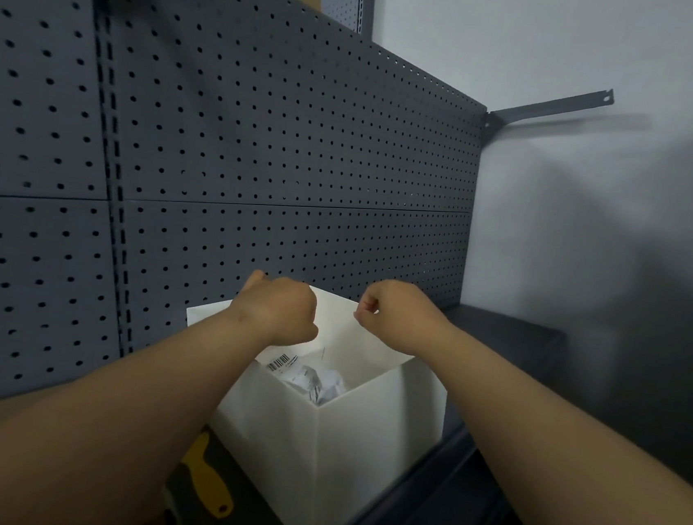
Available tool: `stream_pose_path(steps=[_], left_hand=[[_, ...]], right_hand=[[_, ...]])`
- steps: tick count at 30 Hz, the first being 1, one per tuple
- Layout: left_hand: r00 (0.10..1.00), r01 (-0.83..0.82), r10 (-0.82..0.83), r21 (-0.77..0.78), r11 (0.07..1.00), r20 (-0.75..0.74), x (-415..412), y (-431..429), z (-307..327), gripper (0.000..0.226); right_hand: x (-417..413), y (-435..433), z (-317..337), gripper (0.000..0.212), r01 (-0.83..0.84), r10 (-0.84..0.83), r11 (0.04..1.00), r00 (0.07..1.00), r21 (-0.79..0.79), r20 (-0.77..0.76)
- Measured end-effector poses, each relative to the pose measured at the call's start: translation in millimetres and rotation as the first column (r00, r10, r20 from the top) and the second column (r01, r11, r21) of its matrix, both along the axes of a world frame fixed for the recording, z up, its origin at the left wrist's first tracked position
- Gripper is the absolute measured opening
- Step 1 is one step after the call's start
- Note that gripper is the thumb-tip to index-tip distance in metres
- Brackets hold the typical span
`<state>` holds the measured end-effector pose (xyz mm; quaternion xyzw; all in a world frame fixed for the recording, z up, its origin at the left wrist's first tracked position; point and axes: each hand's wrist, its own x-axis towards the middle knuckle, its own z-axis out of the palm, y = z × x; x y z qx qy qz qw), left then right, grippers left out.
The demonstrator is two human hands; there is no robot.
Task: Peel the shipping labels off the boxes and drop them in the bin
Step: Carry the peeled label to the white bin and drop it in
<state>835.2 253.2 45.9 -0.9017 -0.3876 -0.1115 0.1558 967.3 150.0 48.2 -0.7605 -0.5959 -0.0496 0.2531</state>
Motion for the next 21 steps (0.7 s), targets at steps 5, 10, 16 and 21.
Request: stream_pose_path(steps=[5, 10, 16, 21], left_hand=[[0.999, -0.034, 0.034, 0.025, 0.999, 0.017, -16, -8, 6, 0.030], [0.990, -0.130, 0.128, 0.019, 0.991, 0.061, -65, -10, 12, 0.031], [0.948, -0.306, 0.303, 0.018, 0.952, 0.101, -152, -24, 9, 0.040], [0.895, -0.434, 0.431, 0.008, 0.901, 0.113, -222, -39, -6, 0.034]], right_hand=[[-11, -1, 2, 0.021, -0.030, 0.030, 0.999, 0.999, 0.033, -0.010], [-48, 1, 14, 0.021, -0.149, 0.149, 0.984, 0.989, 0.096, 0.006], [-113, 4, 15, 0.023, -0.324, 0.325, 0.939, 0.946, 0.112, 0.015], [-172, 10, 1, 0.032, -0.475, 0.476, 0.877, 0.879, 0.071, 0.009]])
